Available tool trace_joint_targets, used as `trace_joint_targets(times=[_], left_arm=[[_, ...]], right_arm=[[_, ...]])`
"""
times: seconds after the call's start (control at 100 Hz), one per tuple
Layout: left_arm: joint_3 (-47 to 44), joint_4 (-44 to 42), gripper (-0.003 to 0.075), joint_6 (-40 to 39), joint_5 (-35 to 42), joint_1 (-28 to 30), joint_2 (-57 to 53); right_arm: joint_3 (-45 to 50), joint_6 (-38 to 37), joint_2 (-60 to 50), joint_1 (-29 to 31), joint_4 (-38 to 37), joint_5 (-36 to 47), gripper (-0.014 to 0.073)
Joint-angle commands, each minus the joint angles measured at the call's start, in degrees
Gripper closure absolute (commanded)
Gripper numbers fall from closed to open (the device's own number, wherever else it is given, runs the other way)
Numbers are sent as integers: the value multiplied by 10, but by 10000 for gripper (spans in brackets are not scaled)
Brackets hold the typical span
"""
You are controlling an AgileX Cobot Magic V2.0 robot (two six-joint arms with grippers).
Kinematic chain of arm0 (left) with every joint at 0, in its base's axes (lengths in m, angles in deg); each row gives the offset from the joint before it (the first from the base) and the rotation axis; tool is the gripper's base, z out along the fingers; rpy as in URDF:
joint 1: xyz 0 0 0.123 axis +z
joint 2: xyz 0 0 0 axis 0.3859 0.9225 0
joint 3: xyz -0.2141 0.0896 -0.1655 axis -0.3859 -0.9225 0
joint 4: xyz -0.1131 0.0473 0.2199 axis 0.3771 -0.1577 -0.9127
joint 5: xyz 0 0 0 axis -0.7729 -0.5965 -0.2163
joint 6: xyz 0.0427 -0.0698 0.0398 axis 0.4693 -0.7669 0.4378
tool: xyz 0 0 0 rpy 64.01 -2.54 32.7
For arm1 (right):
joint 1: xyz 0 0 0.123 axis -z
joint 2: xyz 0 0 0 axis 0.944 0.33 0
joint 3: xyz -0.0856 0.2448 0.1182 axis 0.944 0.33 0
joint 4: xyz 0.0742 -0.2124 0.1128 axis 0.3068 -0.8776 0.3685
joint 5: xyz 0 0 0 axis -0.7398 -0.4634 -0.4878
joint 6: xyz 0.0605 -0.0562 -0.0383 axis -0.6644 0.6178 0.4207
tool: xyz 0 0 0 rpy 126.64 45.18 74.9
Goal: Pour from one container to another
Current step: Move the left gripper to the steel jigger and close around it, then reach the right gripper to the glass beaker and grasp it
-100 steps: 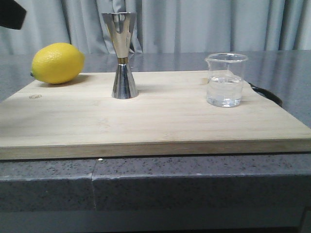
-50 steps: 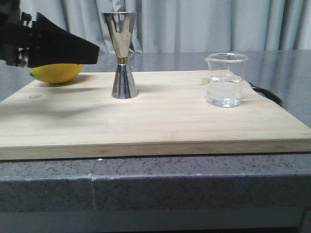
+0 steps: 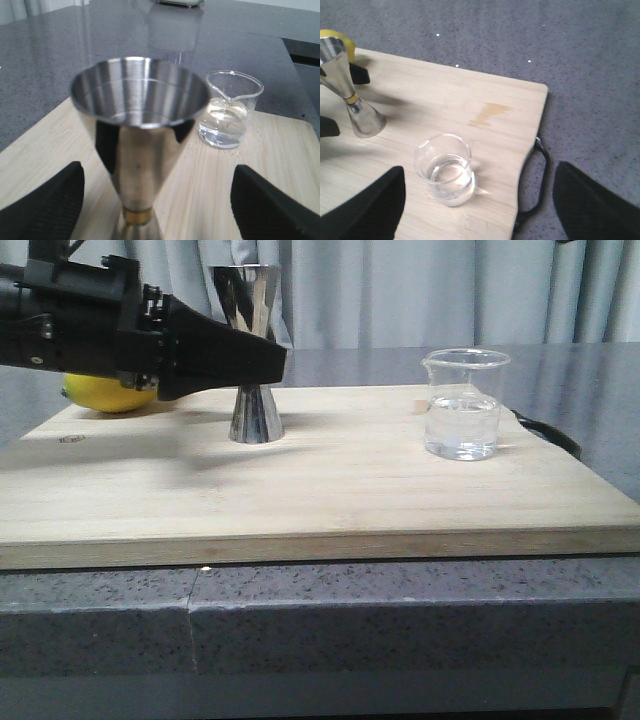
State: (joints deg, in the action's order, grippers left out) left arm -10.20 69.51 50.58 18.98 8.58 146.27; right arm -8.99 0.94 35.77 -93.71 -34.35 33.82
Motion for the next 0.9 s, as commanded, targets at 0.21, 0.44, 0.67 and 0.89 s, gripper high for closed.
trace_joint_targets(times=[0.21,0.44,0.67,0.89], left_arm=[[39,53,175,1,-43,-8,-2],[39,53,175,1,-43,-8,-2],[39,53,175,1,-43,-8,-2],[39,53,175,1,-43,-8,-2]], right_arm=[[-14,6,89,-29,-1,126,48],[35,6,128,-42,0,256,48],[158,6,131,-44,0,476,48],[209,6,183,-44,-1,612,48]])
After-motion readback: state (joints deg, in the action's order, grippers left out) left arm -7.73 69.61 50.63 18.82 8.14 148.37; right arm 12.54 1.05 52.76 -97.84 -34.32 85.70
